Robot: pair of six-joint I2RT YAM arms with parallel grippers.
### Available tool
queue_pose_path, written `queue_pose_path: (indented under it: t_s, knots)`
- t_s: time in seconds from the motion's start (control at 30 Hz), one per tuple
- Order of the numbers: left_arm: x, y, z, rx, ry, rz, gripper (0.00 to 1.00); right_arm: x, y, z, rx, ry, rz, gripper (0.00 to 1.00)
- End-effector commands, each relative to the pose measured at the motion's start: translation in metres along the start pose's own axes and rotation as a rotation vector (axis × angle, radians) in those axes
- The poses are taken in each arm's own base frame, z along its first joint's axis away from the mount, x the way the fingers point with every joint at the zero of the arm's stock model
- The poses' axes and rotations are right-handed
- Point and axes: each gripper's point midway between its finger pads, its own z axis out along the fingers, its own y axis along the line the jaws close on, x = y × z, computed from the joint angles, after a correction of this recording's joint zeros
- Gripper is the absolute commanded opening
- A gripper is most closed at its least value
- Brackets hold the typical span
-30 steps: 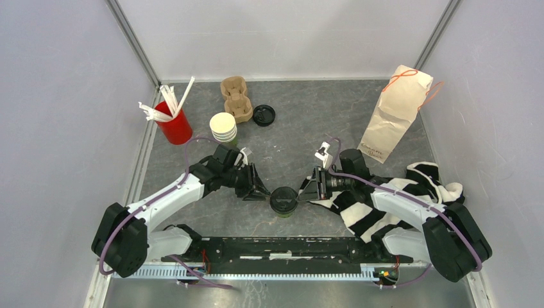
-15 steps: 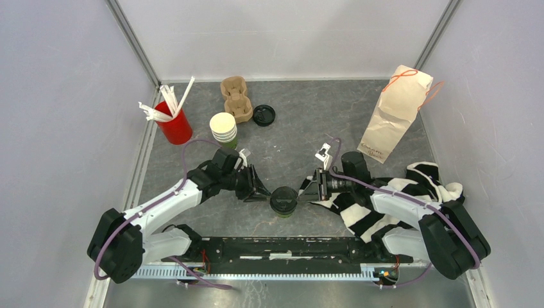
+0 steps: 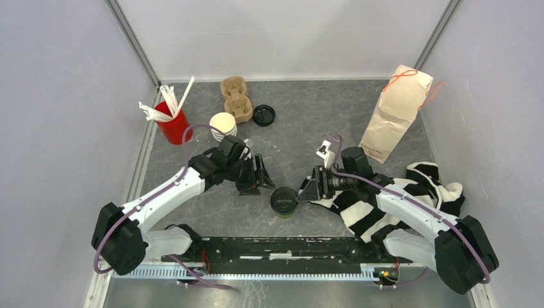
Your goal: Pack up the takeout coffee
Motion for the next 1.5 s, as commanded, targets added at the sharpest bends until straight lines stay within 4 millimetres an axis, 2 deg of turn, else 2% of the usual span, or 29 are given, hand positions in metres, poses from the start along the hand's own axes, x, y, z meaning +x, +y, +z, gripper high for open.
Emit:
queue_pose_path:
  t_s: [0.0,0.1,0.17,0.37,0.47,0.6,0.73,0.9,1.0,1.1,1.2,1.27,1.4,1.47]
  knots:
    - [0.009,-0.017,0.005,0.108,0.066,0.035,0.69,-0.027,0.021,0.002,-0.052,-0.038,-0.085,0.65]
    - [0.013,-0.017,0.016,0.115,0.107,0.02,0.6,-0.031,0.018,0.007,-0.047,-0.025,-0.083,0.63]
    - [0.009,-0.018,0.021,0.104,0.114,0.03,0.57,-0.031,0.018,0.011,-0.051,-0.019,-0.063,0.51]
    - [-0.014,-0.028,0.033,0.065,0.11,0.107,0.5,-0.023,0.026,0.021,-0.061,-0.053,-0.006,0.36]
    - [-0.024,-0.033,0.037,0.049,0.104,0.142,0.48,-0.02,0.03,0.021,-0.053,-0.1,0.026,0.33]
    - [-0.031,-0.032,0.036,0.015,0.1,0.18,0.47,-0.016,0.029,0.02,-0.051,-0.126,0.036,0.33]
    - [-0.032,-0.028,0.024,-0.018,0.072,0.213,0.57,-0.013,0.03,0.021,-0.055,-0.092,0.014,0.41]
    - [-0.03,-0.032,0.003,-0.009,0.029,0.226,0.82,-0.006,0.032,0.015,-0.059,-0.063,-0.031,0.54]
    - [-0.028,-0.028,-0.012,-0.028,-0.014,0.213,0.89,-0.007,0.03,0.006,-0.047,-0.077,-0.041,0.63]
    - [-0.019,-0.016,-0.023,-0.043,-0.043,0.156,0.91,-0.009,0.027,0.0,-0.053,-0.106,-0.024,0.67]
    - [-0.01,-0.005,-0.033,-0.035,-0.08,0.072,0.86,-0.008,0.021,0.0,-0.052,-0.11,-0.003,0.64]
    - [-0.004,0.004,-0.036,-0.028,-0.093,0.008,0.78,-0.008,0.019,0.002,-0.057,-0.106,0.01,0.57]
    - [0.01,0.013,-0.029,0.034,-0.065,-0.086,0.59,-0.014,0.019,0.006,-0.071,-0.106,0.013,0.46]
    - [0.015,0.016,-0.023,0.047,-0.046,-0.11,0.54,-0.015,0.019,0.008,-0.077,-0.098,0.017,0.44]
